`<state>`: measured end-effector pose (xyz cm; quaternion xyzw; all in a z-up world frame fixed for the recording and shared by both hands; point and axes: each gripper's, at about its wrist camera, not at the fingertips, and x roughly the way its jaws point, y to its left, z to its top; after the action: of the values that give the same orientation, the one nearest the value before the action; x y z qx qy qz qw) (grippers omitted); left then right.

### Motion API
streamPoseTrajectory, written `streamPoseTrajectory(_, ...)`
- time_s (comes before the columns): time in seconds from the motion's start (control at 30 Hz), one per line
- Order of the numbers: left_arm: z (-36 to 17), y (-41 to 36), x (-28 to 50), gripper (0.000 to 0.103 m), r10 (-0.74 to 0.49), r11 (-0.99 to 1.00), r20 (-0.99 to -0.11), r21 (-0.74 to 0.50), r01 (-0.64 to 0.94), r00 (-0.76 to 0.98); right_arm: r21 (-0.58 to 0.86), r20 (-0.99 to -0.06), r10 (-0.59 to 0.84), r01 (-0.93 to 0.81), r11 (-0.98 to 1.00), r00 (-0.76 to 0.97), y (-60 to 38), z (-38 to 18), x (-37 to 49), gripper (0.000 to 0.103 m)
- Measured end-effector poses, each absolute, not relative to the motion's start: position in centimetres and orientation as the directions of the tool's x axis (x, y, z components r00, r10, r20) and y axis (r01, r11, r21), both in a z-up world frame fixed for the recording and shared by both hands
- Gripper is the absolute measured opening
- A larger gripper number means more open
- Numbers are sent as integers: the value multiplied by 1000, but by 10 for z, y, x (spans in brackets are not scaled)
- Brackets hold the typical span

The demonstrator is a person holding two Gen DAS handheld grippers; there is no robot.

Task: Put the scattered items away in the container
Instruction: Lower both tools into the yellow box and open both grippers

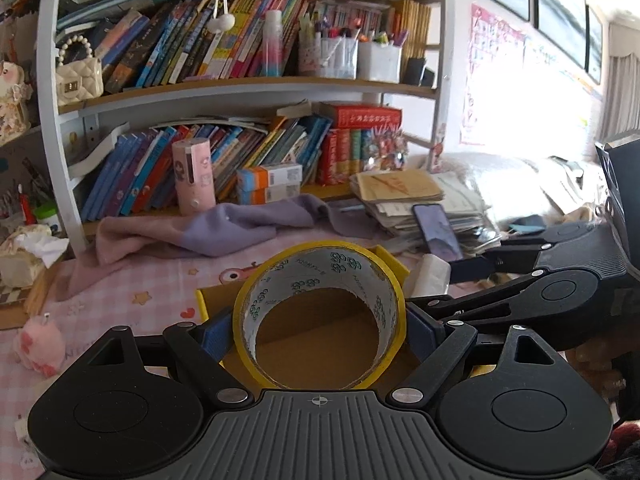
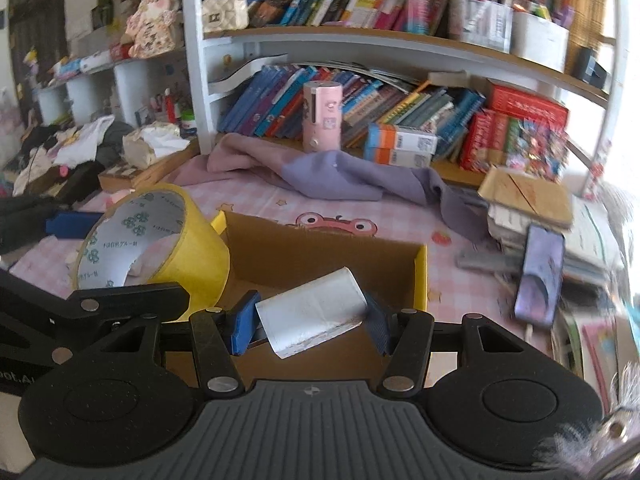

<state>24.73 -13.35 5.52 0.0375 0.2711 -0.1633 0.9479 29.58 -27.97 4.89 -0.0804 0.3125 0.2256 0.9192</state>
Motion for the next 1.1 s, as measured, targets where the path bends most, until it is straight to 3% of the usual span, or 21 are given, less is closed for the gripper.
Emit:
streamPoseTrajectory(0.27,31,-156,292,87,-219,915,-611,141,377,760,-179,-677,360,-618,766,642,-269,6,345,53)
streamPoseTrajectory(0.47,5,-165,315,87,-161,828,-692,293,478,703,-416,-714,343,-764,493,611,-254,-35,358,53)
streamPoseTrajectory(0.73,-31,-181,347,87,-158,702,-787,336,628,597,-434,-795,323,-854,287,513,-242,-60,380,53)
streamPoseTrajectory(1.1,-54,-184,367,88,-63,665,-833,376,645,550,-386,-826,287,-857,342,486,-240,-59,401,56)
